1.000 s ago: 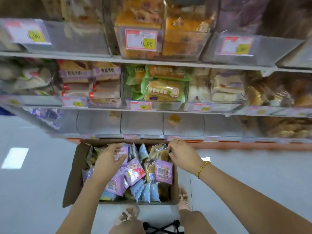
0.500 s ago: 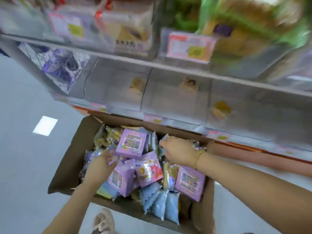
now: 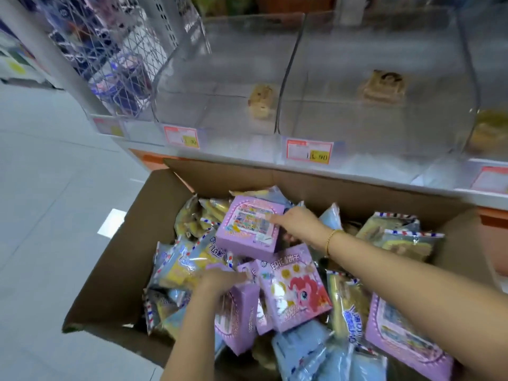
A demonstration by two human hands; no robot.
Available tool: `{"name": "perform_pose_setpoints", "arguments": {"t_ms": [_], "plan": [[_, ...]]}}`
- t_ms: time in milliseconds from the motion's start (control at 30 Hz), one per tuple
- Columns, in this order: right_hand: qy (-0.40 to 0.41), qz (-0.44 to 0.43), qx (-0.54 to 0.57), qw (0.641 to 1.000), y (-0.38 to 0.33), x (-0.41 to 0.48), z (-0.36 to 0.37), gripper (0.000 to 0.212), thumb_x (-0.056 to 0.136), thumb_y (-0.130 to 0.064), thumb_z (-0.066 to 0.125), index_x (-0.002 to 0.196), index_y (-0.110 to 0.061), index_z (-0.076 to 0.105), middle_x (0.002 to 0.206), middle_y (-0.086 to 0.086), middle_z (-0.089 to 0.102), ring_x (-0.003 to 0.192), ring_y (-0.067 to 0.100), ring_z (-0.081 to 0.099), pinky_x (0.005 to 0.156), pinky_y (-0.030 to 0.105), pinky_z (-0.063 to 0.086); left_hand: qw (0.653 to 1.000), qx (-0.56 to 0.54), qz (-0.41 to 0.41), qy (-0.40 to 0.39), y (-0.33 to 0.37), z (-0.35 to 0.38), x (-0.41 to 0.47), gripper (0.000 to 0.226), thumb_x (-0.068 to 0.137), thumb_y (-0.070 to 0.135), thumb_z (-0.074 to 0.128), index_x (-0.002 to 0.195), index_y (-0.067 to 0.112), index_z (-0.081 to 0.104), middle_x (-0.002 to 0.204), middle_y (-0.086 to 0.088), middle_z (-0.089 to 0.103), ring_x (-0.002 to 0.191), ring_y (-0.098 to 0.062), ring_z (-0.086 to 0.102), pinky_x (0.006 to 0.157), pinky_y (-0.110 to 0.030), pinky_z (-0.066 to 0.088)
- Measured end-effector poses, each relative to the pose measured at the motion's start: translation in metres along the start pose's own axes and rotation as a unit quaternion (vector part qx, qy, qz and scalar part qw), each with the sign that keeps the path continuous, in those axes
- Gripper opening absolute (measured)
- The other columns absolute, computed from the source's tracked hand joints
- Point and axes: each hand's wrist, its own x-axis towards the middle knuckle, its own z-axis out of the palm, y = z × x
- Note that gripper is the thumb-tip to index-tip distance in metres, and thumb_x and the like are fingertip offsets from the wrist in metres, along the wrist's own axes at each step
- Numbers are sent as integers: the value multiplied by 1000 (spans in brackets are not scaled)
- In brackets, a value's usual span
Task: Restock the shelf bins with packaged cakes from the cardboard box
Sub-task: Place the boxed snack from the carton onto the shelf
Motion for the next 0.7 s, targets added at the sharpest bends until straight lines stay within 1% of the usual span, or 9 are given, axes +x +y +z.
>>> {"name": "perform_pose_setpoints", "arguments": {"t_ms": [100,200,267,333,400,433,500,633,700], "plan": [[-18,42,93,995,3,6,9,25,87,-33,69,74,-16,55,71,6,63,60,21,58,53,26,44,1000,23,-4,14,-1,5,4,67,85,30,72,135,0,40,130,-15,43,116,-33,52,91,-43,51],[-62,76,186,978,7,7,19,16,88,-23,69,89,-12,57,83,9,67,63,21,62,48,24,44,1000,-1,-18,-6,-7,7,8,73,85,19,72,142,2,29,124,-20,42,115,-41,53,80,-49,53],[-63,81,226,969,10,7,27,15,88,-21,68,93,-11,58,76,5,66,55,17,60,45,25,33,1000,-1,-24,-7,-13,4,13,58,85,17,70,133,2,40,111,-22,49,93,-41,59,71,-49,55],[-36,73,253,964,13,6,34,16,87,-21,70,93,-11,59,69,3,65,52,15,56,47,25,34,1000,14,-22,-9,-20,-6,15,28,83,15,68,105,1,58,84,-19,54,64,-32,58,60,-44,57],[-12,60,249,967,14,-1,37,17,87,-22,71,84,-11,59,57,0,62,41,10,49,40,19,33,999,3,-24,-23,-27,-18,12,14,74,11,70,74,4,58,66,-14,54,55,-28,55,57,-38,55],[-5,56,242,969,13,-6,37,19,87,-22,71,80,-11,57,54,1,60,37,9,44,35,17,30,999,-11,-28,-30,-31,-25,9,14,72,8,70,69,5,57,63,-13,56,56,-28,56,61,-38,54],[2,49,237,970,13,-16,34,18,86,-21,72,83,-11,58,59,3,60,38,9,41,32,17,25,997,-48,-32,-43,-39,-39,-1,9,76,3,68,72,2,60,66,-13,62,58,-26,60,68,-39,56],[21,20,202,979,8,-38,16,25,78,-18,78,91,-4,62,54,4,60,36,8,45,38,19,30,997,-78,6,-6,-44,-64,-33,24,83,0,65,63,5,55,50,-7,55,36,-16,52,43,-21,47],[23,-3,155,988,8,-51,7,26,74,-15,81,88,-3,63,60,7,60,44,12,49,45,22,36,994,-105,36,22,-43,-76,-52,25,82,-3,67,61,5,55,53,-7,50,35,-12,47,38,-17,45]]}}
